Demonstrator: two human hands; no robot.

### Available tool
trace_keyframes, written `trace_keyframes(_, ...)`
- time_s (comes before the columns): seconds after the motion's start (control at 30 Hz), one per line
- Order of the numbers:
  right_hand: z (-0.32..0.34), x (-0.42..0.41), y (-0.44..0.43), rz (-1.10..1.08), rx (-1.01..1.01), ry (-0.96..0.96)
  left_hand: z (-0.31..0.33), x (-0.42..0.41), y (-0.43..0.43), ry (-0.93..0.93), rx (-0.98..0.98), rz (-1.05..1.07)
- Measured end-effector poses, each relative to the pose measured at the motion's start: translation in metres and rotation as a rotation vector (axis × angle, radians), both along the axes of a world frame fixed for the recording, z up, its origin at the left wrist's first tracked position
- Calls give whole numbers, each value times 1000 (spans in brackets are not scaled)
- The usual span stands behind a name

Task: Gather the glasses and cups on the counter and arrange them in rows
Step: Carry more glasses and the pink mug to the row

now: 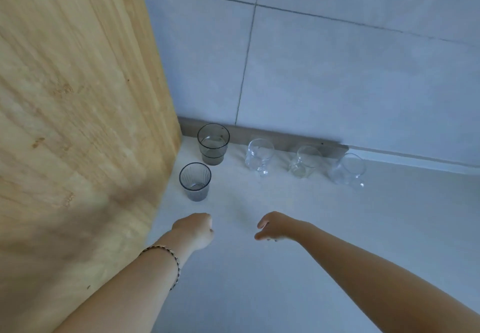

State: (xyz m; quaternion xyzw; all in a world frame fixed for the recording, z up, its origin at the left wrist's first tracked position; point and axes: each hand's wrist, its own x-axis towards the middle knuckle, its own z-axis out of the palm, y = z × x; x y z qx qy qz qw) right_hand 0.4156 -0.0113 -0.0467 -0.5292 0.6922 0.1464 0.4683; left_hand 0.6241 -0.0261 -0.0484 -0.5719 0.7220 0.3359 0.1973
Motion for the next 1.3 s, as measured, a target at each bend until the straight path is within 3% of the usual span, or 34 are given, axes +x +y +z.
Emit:
trace_keyframes(0.23,42,-161,72,-182,-57,194,26,-145,-4,22,-76,-258)
trace_keyframes(0.43,61,-300,142,-382,-123,212,42,-286,32,24,-118,-442)
trace_keyframes(0.63,46,-452,218,-568,-202,205,39,-435,82,4,-113,-547)
trace_keyframes(0.83,41,-603,270,-686,-341,348,25,-575,129,14,-86,-523)
trace_keyframes(1.03,34,-712,309,-663,-359,654,13,-661,169,-19,-52,-573)
trace_keyframes(1.2,14,-766,336,-765,-235,581,10,-695,183,-43,-55,-604)
trace_keyframes(1.3,5,-778,344,-795,-293,488,8,-700,185,-43,-46,-589)
